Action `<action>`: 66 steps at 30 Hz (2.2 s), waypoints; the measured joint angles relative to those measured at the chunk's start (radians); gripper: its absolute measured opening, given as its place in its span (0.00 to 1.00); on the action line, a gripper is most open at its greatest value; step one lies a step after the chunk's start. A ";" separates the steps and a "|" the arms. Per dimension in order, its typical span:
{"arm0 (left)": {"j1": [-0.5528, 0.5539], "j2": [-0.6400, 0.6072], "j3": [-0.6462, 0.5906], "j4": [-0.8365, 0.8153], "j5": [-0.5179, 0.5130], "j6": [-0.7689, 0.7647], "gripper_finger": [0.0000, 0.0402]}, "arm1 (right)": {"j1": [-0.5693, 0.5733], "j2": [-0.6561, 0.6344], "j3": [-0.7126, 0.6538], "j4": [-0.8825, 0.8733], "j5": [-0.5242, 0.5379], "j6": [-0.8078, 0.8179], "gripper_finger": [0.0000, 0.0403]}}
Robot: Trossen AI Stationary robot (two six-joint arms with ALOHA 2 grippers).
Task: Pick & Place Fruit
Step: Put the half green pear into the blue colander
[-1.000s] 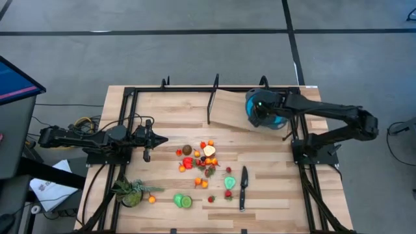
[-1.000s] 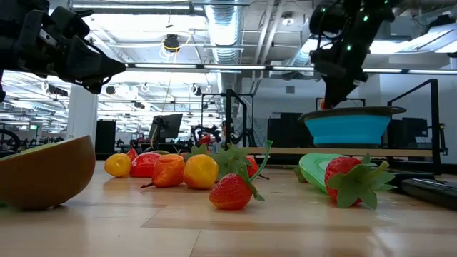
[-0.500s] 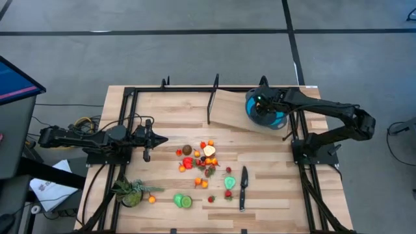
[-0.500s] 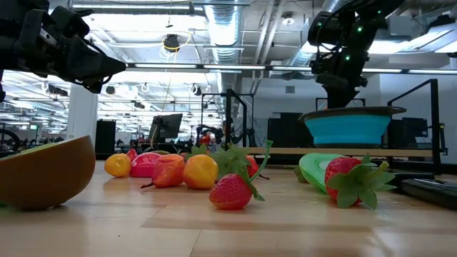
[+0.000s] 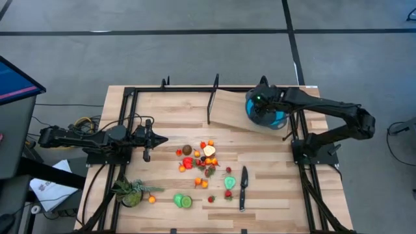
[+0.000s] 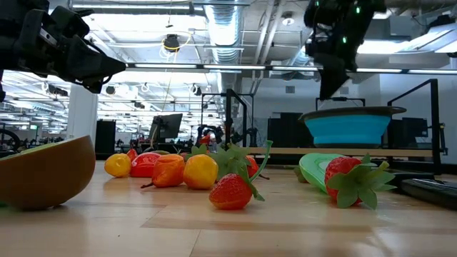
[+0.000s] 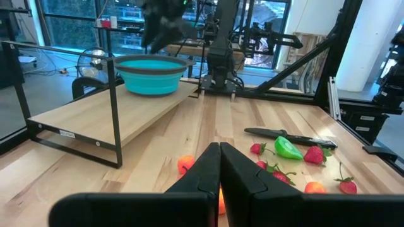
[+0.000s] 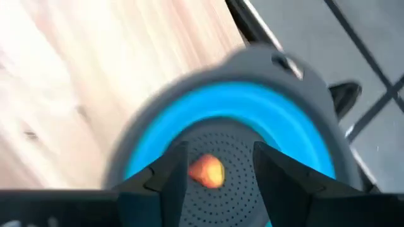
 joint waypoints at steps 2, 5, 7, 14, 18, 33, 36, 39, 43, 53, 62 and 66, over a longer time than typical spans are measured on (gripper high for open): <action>0.000 0.000 0.000 0.001 0.000 0.000 0.00 | 0.036 0.000 0.048 -0.013 0.000 0.000 0.38; 0.000 0.000 0.000 0.002 0.000 0.000 0.00 | 0.098 -0.001 0.102 -0.005 0.000 -0.005 0.33; 0.000 0.000 0.000 0.007 0.000 0.000 0.00 | 0.141 -0.001 0.114 0.023 0.000 -0.023 0.30; 0.000 0.000 0.000 0.009 0.000 0.002 0.00 | 0.299 -0.001 0.093 0.081 0.000 0.039 0.18; 0.000 0.000 0.000 0.014 0.000 0.002 0.00 | 0.395 -0.001 0.043 0.193 0.000 0.084 0.10; 0.000 0.000 0.000 0.018 0.000 0.000 0.00 | 0.582 0.000 -0.106 0.505 0.000 0.248 0.05; 0.000 0.000 0.000 0.019 0.000 0.000 0.00 | 0.605 0.000 -0.106 0.505 0.000 0.271 0.05; 0.000 0.000 0.000 0.020 0.000 0.000 0.00 | 0.628 0.000 -0.106 0.505 -0.001 0.270 0.06; 0.000 0.000 0.000 0.021 0.000 0.000 0.00 | 0.656 0.007 -0.106 0.485 -0.031 0.273 0.05; 0.000 0.000 0.000 0.021 0.000 0.000 0.00 | 0.707 0.118 -0.105 0.490 -0.134 0.326 0.02; 0.000 0.005 0.000 0.022 0.000 0.000 0.00 | 0.710 0.217 -0.089 0.488 -0.180 0.263 0.32; 0.000 0.005 0.000 0.022 0.000 0.000 0.00 | 0.737 0.260 -0.037 0.487 -0.187 0.132 0.49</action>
